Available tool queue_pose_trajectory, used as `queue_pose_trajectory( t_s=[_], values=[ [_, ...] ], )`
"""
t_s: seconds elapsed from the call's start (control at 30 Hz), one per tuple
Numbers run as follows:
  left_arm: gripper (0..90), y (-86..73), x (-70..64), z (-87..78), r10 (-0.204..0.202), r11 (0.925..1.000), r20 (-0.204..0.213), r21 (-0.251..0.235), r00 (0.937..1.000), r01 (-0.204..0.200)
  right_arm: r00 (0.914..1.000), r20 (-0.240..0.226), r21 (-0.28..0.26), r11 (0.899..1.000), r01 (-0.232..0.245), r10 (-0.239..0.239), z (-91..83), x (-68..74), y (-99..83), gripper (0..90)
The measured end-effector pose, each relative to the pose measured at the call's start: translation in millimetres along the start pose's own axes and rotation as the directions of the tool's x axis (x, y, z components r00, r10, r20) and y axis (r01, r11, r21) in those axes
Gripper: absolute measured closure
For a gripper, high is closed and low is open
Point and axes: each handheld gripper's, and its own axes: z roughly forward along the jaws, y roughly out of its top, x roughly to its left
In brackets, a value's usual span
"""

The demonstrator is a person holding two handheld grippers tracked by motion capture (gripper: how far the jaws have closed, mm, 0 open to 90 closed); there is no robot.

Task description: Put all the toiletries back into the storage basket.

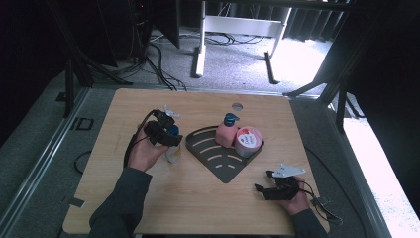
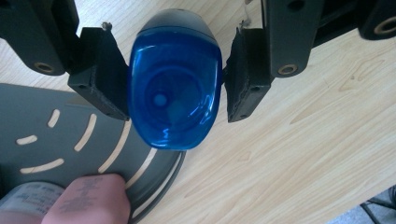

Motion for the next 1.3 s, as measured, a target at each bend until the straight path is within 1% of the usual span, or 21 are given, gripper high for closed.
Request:
queue_pose_trajectory(
  t_s=[0.1, 0.13, 0.3, 0.53, 0.6, 0.7, 1.07, 1.3],
  values=[
    [40.7, -0.3, 0.4, 2.9, 0.002, 0.9997, -0.001, 0.025, 1.0000, -0.002, 1.0000, 0.000, 0.000, 1.000, 0.000, 0.000, 0.0, 0.0, 0.0, 24.4],
    [40.3, -0.3, 0.2, 3.6, 0.009, 0.9994, -0.004, 0.032, 1.0000, -0.009, 1.0000, 0.000, 0.000, 1.000, 0.000, 0.000, 0.0, 0.0, 0.0, 24.4],
    [39.7, -0.5, -0.8, 7.4, 0.020, 0.9982, 0.001, 0.057, 0.9998, -0.020, 1.0000, 0.000, 0.000, 1.000, 0.000, 0.000, 0.0, 0.0, 0.0, 24.4],
    [39.9, -1.0, -0.5, 14.3, 0.027, 0.9943, 0.018, 0.103, 0.9995, -0.029, 1.0000, 0.000, 0.000, 1.000, 0.000, 0.000, 0.0, 0.0, 0.0, 24.4],
    [39.9, -1.4, -0.3, 16.5, 0.023, 0.9933, 0.017, 0.113, 0.9996, -0.024, 1.0000, 0.000, 0.000, 1.000, 0.000, 0.000, 0.0, 0.0, 0.0, 24.4],
    [39.7, -1.8, -0.1, 19.4, 0.032, 0.9907, 0.016, 0.132, 0.9994, -0.033, 1.0000, 0.000, 0.000, 1.000, 0.000, 0.000, 0.0, 0.0, 0.0, 24.4],
    [40.0, -3.2, 0.5, 27.1, 0.040, 0.9824, 0.033, 0.181, 0.9987, -0.045, 1.0000, 0.000, 0.000, 1.000, 0.000, 0.000, 0.0, 0.0, 0.0, 24.4],
    [40.0, -4.4, 1.0, 32.6, 0.049, 0.9759, 0.032, 0.211, 0.9983, -0.054, 1.0000, 0.000, 0.000, 1.000, 0.000, 0.000, 0.0, 0.0, 0.0, 24.5]
  ],
)
